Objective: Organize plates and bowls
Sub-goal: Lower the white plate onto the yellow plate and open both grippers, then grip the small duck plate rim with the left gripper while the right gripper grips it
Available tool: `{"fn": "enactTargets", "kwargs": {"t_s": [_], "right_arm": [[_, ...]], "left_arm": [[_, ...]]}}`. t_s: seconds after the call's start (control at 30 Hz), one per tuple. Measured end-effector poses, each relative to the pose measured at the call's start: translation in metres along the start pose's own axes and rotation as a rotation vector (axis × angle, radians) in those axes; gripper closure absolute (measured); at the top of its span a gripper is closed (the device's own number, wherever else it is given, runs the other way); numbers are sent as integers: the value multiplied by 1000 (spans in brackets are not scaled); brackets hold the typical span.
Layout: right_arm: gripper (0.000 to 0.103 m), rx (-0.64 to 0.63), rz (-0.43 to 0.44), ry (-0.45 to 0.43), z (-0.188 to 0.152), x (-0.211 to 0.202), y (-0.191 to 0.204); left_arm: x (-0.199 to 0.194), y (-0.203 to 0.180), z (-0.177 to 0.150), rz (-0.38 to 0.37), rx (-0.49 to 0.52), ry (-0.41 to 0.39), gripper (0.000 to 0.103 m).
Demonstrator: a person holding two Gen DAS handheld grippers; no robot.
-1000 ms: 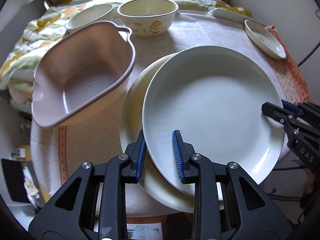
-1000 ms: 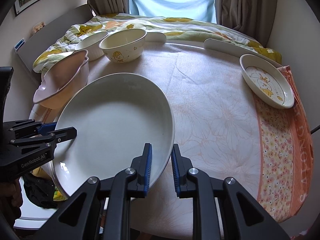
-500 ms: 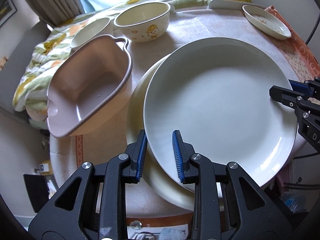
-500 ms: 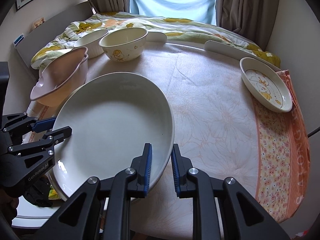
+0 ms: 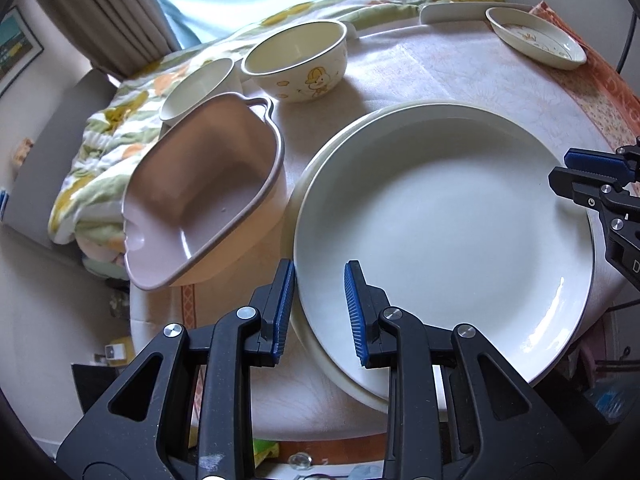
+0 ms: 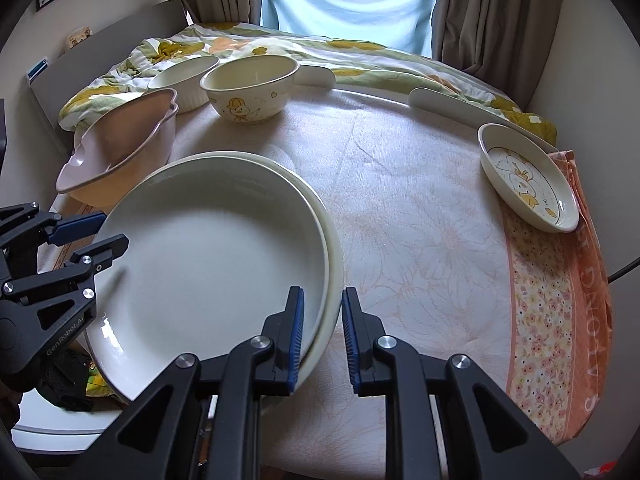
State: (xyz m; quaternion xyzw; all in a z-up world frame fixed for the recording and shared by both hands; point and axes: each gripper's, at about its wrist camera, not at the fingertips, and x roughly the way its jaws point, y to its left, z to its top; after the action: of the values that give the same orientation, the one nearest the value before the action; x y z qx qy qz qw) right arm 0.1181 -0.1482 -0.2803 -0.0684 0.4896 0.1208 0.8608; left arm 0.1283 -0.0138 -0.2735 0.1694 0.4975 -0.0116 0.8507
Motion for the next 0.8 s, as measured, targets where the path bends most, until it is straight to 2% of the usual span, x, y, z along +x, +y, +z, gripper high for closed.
{"fn": "enactTargets", "kwargs": {"t_s": [0.17, 0.3, 0.37, 0.4, 0.43, 0.47, 0.5, 0.53, 0.57, 0.6, 0.67, 0.8], "right_arm": [[85, 11, 12, -19, 1, -7, -1], [85, 43, 30, -45, 6, -20, -5], [85, 75, 52, -56, 11, -29, -10], [85, 88, 75, -58, 13, -33, -13], [85, 105, 98, -66, 14, -40, -17], [85, 118, 104, -74, 16, -45, -21], [74, 129, 97, -85, 17, -51, -25], [62, 138, 84, -96, 18, -57, -29], [26, 150, 74, -115, 18, -64, -34], [0, 164, 75, -134, 17, -70, -40], [0, 200, 69, -165, 16, -82, -56], [0, 247, 17, -169, 21, -98, -91]], "left_arm": [[-10, 7, 3, -27, -36, -18, 80], [-36, 16, 12, -103, -81, -93, 79], [-47, 19, 19, -117, -97, -113, 74], [-52, 21, 23, -119, -102, -118, 55], [-58, 23, 27, -128, -111, -135, 20], [-66, 25, 31, -140, -126, -171, 5], [-74, 28, 35, -147, -139, -210, 0], [-83, 29, 40, -168, -146, -245, 0], [-87, 30, 45, -186, -145, -258, 0], [-90, 29, 52, -215, -139, -264, 0], [-93, 27, 68, -262, -126, -264, 0], [-98, 13, 109, -363, -92, -288, 0]]}}
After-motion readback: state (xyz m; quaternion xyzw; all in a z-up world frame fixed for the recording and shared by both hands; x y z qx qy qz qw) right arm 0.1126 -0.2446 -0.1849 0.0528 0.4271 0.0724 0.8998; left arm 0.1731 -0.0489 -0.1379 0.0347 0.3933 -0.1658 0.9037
